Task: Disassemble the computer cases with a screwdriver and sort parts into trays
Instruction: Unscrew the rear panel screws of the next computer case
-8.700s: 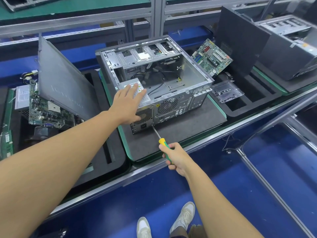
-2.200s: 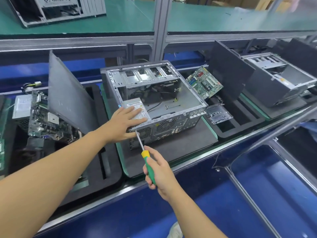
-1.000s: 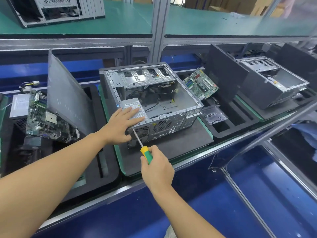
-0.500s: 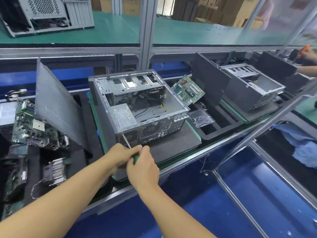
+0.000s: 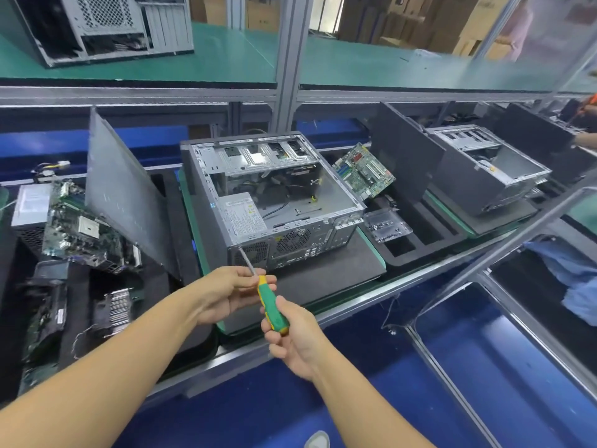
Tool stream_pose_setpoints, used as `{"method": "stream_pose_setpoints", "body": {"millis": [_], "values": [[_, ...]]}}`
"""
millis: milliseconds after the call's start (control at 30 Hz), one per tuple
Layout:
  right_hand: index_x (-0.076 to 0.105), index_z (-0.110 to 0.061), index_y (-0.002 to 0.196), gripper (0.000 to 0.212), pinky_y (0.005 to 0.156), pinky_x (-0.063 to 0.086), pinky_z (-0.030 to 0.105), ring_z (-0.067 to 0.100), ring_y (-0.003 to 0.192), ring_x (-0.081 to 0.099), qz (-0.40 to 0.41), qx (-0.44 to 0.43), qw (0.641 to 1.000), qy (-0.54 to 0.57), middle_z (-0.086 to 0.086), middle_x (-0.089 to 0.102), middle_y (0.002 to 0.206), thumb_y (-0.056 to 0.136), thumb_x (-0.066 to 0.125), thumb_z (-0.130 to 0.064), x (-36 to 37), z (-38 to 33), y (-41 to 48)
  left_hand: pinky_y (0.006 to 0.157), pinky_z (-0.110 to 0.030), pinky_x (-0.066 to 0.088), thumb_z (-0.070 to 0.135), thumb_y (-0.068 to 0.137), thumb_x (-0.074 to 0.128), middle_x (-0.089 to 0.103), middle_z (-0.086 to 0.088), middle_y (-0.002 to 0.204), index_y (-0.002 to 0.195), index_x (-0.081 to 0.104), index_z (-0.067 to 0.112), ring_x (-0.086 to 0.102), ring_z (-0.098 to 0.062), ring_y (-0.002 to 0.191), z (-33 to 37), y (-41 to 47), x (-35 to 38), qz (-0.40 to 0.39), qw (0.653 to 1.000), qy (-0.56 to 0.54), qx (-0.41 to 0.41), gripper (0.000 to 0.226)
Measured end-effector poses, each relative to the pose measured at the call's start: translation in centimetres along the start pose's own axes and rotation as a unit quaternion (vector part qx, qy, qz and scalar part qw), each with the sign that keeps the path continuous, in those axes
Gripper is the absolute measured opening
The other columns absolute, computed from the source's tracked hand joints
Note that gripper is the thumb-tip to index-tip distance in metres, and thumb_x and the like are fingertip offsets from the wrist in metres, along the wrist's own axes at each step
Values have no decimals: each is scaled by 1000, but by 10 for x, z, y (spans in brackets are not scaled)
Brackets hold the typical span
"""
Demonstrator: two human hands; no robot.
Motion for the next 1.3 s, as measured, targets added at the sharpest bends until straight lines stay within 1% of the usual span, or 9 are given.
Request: {"method": "stream_pose_setpoints", "body": {"millis": [167, 300, 400, 500, 700, 933, 1067, 1167, 1300], "values": [[46, -15, 97, 19, 41, 36, 24, 10, 54, 45, 64, -115, 985, -111, 2, 50, 74, 95, 64, -20, 11, -1, 0, 67, -26, 57, 22, 83, 75, 60, -6, 72, 101, 62, 4, 60, -17, 66, -10, 1, 4, 33, 996, 77, -30, 29], [51, -15, 111, 25, 45, 42, 26, 12, 62, 49, 60, -89, 993, -37, 4, 52, 88, 96, 67, -28, 13, 5, -4, 61, -26, 60, 0, 87, 68, 69, -16, 86, 106, 63, 0, 72, -18, 70, -11, 0, -3, 65, 998, 23, -9, 19], [58, -10, 111, 37, 41, 40, 25, 17, 55, 54, 16, 8, 998, 61, 7, 59, 76, 103, 47, -45, 17, 13, -5, 76, -33, 61, -11, 91, 56, 71, -20, 111, 119, 58, -2, 72, -26, 96, -10, -3, -5, 43, 998, -43, 15, 29], [56, -5, 110, 30, 39, 38, 24, 16, 52, 52, 30, -12, 998, 51, 10, 59, 72, 107, 41, -30, 15, 11, -2, 92, -37, 53, -8, 95, 50, 66, -20, 125, 126, 55, -2, 64, -32, 117, -11, -5, -2, 11, 998, -66, 21, 32], [52, -14, 108, 20, 52, 46, 28, 14, 62, 47, 78, -126, 989, 23, 10, 54, 96, 95, 66, -8, 13, 7, 1, 76, -28, 54, 17, 87, 74, 65, -9, 80, 106, 66, 0, 63, -16, 70, -17, -2, -2, 65, 996, 55, 10, 27], [60, -4, 117, 43, 49, 51, 32, 20, 62, 56, 37, -19, 993, 115, 11, 59, 79, 101, 53, -43, 13, 12, 1, 73, -35, 63, -14, 90, 56, 71, -22, 105, 113, 62, -5, 74, -27, 87, -13, -4, -6, 53, 996, -68, 23, 25], [61, -2, 115, 29, 44, 48, 28, 16, 58, 58, 43, -46, 995, 74, 12, 64, 77, 105, 50, -27, 7, 8, 2, 96, -40, 52, -6, 95, 54, 70, -18, 120, 121, 60, -1, 67, -29, 108, -11, -5, -2, 25, 999, -36, 17, 28], [61, -10, 109, 14, 48, 48, 28, 14, 62, 57, 53, -95, 994, 32, 12, 61, 86, 99, 62, -20, 6, 5, 4, 86, -33, 45, 22, 94, 67, 71, -6, 96, 107, 66, 8, 61, -18, 86, -15, -5, 1, 29, 997, 68, 2, 19], [58, -19, 113, 31, 55, 49, 29, 18, 74, 52, 61, -116, 991, 13, 11, 58, 106, 88, 73, -9, 6, 4, 5, 72, -27, 55, 14, 86, 75, 65, -10, 79, 100, 65, 3, 60, -16, 67, -19, 1, -6, 74, 996, 36, 16, 20]]}}
Point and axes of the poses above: each hand's wrist, its own y-axis towards the middle knuckle, its own x-axis out of the palm, z = x × y, the point moved 7 cm from there along y, towards the middle knuckle
